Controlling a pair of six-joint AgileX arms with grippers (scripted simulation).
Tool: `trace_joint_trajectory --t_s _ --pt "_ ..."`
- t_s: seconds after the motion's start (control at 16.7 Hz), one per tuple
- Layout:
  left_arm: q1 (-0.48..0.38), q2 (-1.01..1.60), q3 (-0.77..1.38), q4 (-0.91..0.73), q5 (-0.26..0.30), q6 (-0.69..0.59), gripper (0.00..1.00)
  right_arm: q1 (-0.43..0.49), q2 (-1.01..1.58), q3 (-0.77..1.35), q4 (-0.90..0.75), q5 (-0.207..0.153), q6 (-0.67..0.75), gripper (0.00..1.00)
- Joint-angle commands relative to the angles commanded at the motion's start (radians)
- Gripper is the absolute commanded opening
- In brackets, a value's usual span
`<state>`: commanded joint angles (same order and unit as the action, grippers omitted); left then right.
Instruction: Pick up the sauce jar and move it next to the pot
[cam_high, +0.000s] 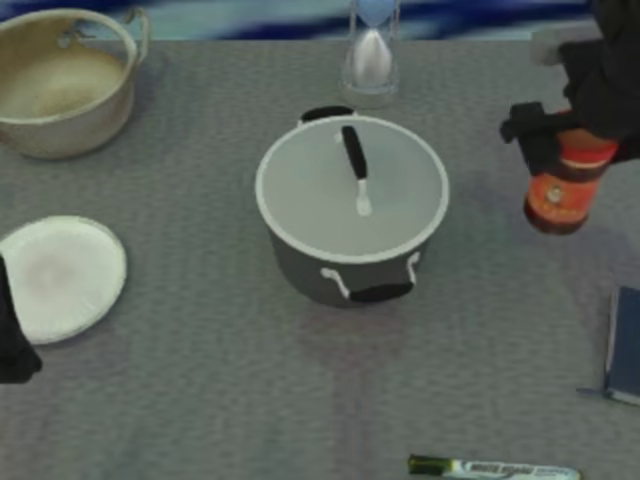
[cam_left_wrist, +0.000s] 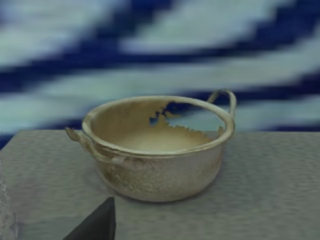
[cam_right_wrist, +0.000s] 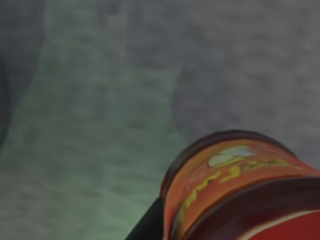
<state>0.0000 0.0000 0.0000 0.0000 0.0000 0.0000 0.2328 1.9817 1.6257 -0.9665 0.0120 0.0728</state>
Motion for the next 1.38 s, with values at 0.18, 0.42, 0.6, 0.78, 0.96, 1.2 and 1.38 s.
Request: trace_joint_trajectory --t_s 0.18,0.42,0.6,0.78,0.96,1.2,1.38 --pt "0.000 0.000 0.000 0.000 0.000 0.000 1.00 0.054 -0.028 -0.067 0.060 0.053 0.167 0.00" --pt "0.000 0.000 0.000 0.000 0.000 0.000 1.00 0.082 -0.044 -0.100 0.094 0.081 0.241 0.00" --pt "0.000 0.000 0.000 0.000 0.000 0.000 1.00 0.077 -0.039 -0.098 0.091 0.078 0.241 0.00" --pt "0.000 0.000 0.000 0.000 0.000 0.000 1.00 0.079 -0.025 -0.118 0.130 0.076 0.240 0.00" --pt "0.000 0.000 0.000 0.000 0.000 0.000 1.00 0.078 0.010 -0.164 0.213 0.078 0.238 0.00" --pt "0.000 0.000 0.000 0.000 0.000 0.000 1.00 0.078 0.033 -0.192 0.263 0.080 0.238 0.00" --pt "0.000 0.000 0.000 0.000 0.000 0.000 1.00 0.078 0.033 -0.192 0.263 0.080 0.238 0.08"
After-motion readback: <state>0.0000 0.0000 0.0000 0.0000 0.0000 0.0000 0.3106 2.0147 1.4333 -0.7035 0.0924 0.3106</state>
